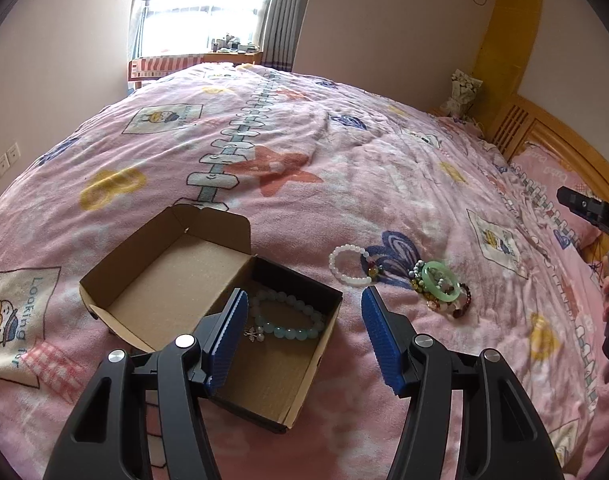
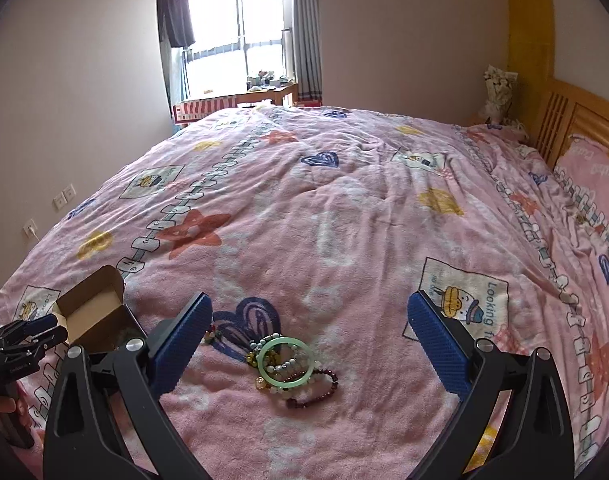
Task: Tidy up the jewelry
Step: 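Move left tool to white bead bracelet while right tool approaches dark red bead bracelet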
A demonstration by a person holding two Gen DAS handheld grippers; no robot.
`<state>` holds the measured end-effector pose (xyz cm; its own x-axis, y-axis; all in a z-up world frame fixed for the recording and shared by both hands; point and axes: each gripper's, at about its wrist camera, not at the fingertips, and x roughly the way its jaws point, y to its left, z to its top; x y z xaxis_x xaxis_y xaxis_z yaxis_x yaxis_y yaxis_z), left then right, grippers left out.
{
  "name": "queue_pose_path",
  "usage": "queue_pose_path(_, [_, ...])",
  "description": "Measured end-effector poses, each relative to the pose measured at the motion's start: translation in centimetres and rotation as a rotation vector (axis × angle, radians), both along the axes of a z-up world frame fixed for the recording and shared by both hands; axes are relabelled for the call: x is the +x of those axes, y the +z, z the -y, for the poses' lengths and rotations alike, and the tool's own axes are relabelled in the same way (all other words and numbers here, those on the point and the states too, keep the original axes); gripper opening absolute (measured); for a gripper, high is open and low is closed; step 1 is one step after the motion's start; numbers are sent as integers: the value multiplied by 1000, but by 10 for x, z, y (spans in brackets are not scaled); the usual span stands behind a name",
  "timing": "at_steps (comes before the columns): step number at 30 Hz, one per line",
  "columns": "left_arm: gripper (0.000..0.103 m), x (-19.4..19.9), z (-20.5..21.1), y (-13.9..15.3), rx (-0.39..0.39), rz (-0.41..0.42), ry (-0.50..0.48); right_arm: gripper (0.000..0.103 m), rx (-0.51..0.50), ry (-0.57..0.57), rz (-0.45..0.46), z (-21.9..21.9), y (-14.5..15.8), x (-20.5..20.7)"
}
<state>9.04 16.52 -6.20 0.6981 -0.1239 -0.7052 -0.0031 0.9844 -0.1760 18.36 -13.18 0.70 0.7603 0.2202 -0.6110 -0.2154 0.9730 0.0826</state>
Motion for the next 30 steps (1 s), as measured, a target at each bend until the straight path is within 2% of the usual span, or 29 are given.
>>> queue_pose_path(9, [60, 21, 45, -13, 7, -35, -68, 95, 134, -22, -45, 47, -43, -19])
queue_pose_path(12, [60, 31, 55, -15, -15, -44, -75, 79, 139, -15, -87, 50, -62, -19])
queue_pose_path(14, [60, 41, 61, -17, -47, -47, -74, 60, 163, -3, -129, 50, -72, -15])
queue_pose_path(18, [60, 62, 77, -22, -70, -66, -93, 58, 172, 22, -175, 42, -87, -11])
queue_pose_path(20, [60, 71, 86, -28, -73, -82, -111, 50, 196, 37, -203, 37, -96, -8])
queue_pose_path(22, [60, 78, 91, -36, -88, -104, -129, 46, 214, 53, -232, 32, -105, -4])
queue_pose_path(28, [60, 107, 96, -59, -91, -184, -104, 46, 228, 36, -288, 31, -127, 8])
queue_pose_path(30, [60, 115, 99, -63, -77, -180, -108, 46, 229, 18, -311, 35, -135, 12])
